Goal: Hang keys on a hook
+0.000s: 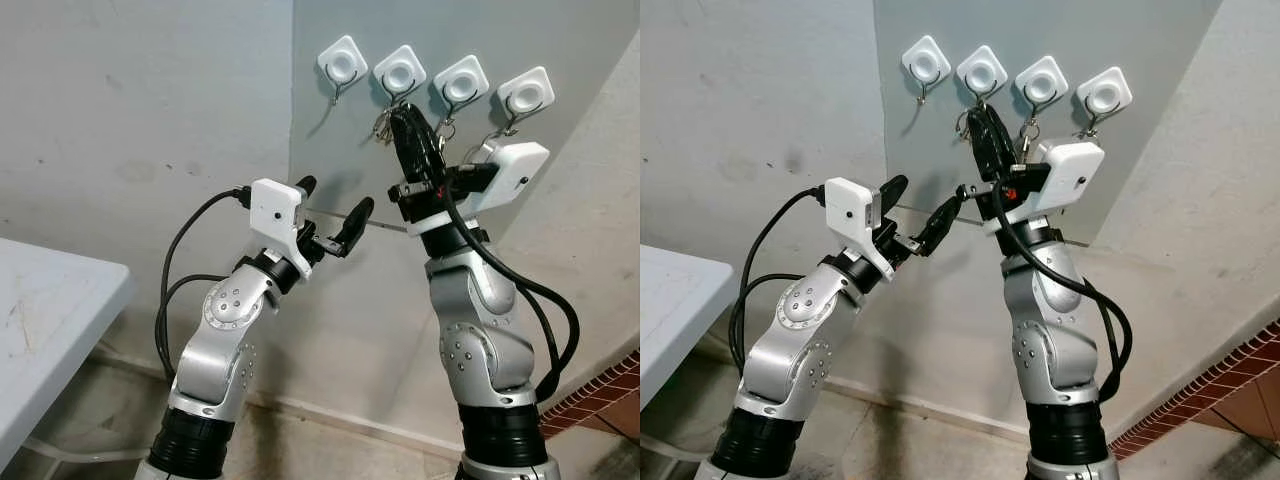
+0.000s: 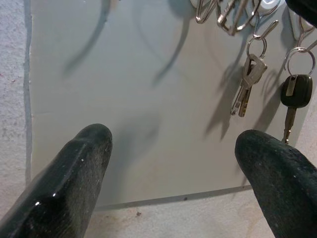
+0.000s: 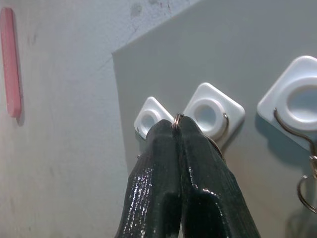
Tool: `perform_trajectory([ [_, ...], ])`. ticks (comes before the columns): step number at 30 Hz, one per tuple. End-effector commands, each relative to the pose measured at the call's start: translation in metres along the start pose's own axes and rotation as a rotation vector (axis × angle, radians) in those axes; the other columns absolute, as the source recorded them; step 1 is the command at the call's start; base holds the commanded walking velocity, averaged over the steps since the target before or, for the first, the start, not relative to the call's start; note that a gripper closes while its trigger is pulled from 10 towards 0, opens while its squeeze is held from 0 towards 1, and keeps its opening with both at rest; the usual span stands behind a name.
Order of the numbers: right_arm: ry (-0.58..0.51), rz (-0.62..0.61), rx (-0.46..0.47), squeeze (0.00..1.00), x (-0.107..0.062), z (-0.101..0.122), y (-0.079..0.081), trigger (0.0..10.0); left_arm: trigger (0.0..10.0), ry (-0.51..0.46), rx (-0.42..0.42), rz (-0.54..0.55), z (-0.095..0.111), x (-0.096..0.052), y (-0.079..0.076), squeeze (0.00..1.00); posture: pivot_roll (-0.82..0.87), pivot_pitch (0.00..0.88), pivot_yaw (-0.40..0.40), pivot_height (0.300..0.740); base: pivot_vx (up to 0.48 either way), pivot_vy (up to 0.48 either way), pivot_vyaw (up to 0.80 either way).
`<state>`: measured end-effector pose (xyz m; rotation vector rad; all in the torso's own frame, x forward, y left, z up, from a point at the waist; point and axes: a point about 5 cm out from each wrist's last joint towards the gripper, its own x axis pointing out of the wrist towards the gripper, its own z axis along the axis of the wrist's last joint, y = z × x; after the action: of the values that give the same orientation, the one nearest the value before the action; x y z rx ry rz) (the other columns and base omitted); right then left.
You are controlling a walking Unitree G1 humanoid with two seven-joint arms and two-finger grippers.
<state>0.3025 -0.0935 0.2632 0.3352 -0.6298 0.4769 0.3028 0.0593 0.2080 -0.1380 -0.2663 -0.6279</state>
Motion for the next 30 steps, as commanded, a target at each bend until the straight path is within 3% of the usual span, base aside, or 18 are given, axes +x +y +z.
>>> perform_trajectory([
  [1,-0.017,-0.007,0.007,0.00,0.003,0.002,-0.001,10.0,10.0,-0.015,0.007,-0.019,0.006,0.002,-0.003,0.00,-0.02,0.039,-0.052,0.740,0.000,0.000,0.00],
  [20,0.022,-0.066,0.002,0.00,0.007,-0.007,-0.019,10.0,10.0,-0.026,-0.018,-0.015,0.012,0.001,-0.005,0.00,-0.01,0.053,-0.052,0.740,0.000,0.000,0.00],
  [30,0.024,-0.045,-0.004,0.00,0.011,-0.008,-0.019,10.0,10.0,-0.026,-0.033,-0.015,0.013,0.001,-0.006,0.00,-0.01,0.057,-0.050,0.740,0.000,0.000,0.00],
])
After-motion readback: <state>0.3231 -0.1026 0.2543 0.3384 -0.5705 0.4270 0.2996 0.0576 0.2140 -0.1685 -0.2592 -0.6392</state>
